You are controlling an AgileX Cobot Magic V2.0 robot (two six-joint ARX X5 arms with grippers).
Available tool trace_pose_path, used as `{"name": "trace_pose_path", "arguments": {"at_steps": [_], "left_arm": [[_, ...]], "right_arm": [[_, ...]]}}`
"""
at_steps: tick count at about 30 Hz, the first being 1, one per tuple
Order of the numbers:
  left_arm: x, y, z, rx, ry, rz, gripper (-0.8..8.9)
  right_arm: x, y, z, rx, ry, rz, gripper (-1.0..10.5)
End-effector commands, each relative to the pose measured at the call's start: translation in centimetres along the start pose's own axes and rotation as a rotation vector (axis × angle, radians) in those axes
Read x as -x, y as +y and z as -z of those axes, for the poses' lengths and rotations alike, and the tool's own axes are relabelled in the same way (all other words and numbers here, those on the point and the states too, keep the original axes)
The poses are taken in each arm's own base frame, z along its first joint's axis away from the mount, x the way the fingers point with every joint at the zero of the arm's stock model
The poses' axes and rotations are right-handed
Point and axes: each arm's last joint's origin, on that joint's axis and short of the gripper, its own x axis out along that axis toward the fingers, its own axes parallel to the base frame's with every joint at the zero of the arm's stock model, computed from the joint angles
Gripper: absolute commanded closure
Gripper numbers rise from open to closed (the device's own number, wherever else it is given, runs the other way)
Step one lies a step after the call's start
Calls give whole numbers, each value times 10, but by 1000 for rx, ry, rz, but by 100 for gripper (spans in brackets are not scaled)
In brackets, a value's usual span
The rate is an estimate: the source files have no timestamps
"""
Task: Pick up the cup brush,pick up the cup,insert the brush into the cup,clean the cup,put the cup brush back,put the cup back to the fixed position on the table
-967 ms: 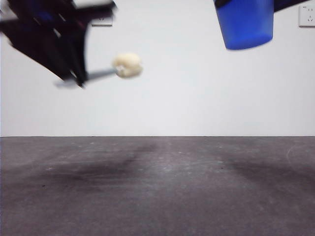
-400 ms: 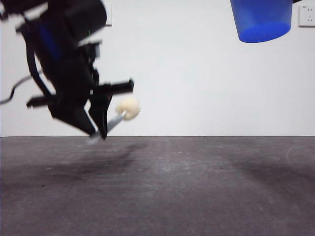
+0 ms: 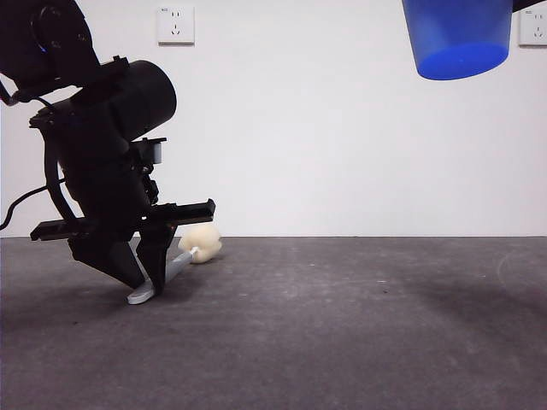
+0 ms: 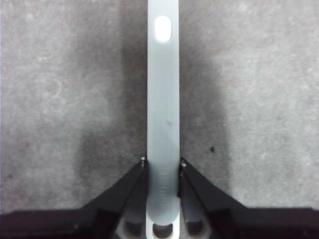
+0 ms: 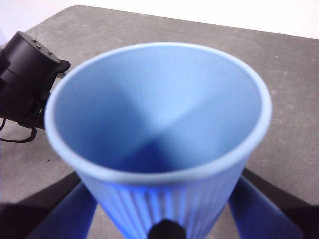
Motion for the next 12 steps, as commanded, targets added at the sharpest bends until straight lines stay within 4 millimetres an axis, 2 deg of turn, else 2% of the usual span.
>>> {"name": "trace_pose_path", "arguments": {"at_steps": [1, 3, 7, 8, 12], "left_arm": [[-5, 1, 4, 0, 10, -5, 816], [-5, 1, 4, 0, 11, 1, 766], [-5, 2, 7, -4, 54, 13, 424], [-4, 2, 8, -6, 67, 15, 397], [0, 2, 9, -14, 89, 19, 400]], "right_arm": [[1, 0, -2, -21, -14, -6, 963], [1, 0, -3, -29, -15, -6, 963], [1, 0, -3, -29, -14, -6, 963], [1, 0, -3, -28, -14, -6, 964], [-4, 2, -2, -20, -7, -2, 964]]}}
